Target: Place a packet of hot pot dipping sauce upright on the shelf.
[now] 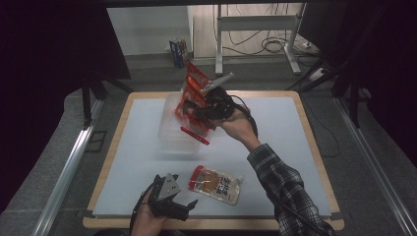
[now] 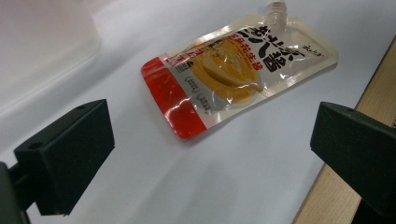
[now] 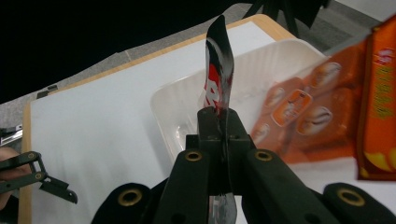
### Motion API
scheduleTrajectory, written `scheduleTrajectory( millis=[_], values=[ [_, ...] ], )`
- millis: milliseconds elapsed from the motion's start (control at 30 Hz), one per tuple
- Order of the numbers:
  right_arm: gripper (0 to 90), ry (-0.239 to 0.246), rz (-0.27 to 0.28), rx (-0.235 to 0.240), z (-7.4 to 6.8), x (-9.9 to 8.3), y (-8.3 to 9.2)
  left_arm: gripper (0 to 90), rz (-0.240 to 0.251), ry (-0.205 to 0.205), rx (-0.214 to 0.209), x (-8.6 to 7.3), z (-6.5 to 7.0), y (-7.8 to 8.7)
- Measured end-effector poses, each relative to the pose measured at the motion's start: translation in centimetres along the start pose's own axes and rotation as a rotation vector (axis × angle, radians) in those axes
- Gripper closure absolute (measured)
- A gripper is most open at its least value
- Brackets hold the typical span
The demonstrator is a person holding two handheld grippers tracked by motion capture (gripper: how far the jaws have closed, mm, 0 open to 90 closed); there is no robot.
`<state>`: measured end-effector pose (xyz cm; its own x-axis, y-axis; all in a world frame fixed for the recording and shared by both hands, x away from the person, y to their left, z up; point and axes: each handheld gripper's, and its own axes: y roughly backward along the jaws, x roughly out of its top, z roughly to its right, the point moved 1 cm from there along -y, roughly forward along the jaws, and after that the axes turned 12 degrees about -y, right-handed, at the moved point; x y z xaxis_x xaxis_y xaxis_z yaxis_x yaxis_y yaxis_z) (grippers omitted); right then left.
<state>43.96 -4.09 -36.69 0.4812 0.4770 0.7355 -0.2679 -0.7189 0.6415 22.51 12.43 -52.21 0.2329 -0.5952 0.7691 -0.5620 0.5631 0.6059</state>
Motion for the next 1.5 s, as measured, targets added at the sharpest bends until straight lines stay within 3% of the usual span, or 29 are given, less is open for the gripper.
scheduleTrajectory(
  millis=[300,533,800,1067,1267,1500],
  values=[
    [88.3,0.015,-0.012,0.032,-0.5,1.2,-2.9,0.0,0.003,0.000,0.002,0.0,-0.1,0.1],
    [88.2,0.027,-0.029,0.095,-1.3,1.6,-4.6,0.0,-0.003,-0.009,0.004,0.0,0.0,0.0],
    [88.1,0.025,-0.095,0.112,-1.2,0.8,-6.8,0.0,-0.007,-0.014,0.003,0.0,0.1,0.0],
    [86.4,0.023,-0.150,0.093,-0.7,-0.3,-8.8,0.0,-0.010,-0.017,0.006,0.0,0.1,-0.1],
    [71.4,0.031,-0.149,0.077,-0.7,-0.7,-9.3,0.0,-0.016,-0.019,0.007,0.0,0.1,-0.1],
    [49.6,0.035,-0.107,0.034,-0.5,-0.8,-7.9,0.0,-0.024,-0.016,0.002,0.0,0.2,-0.3]
  ],
)
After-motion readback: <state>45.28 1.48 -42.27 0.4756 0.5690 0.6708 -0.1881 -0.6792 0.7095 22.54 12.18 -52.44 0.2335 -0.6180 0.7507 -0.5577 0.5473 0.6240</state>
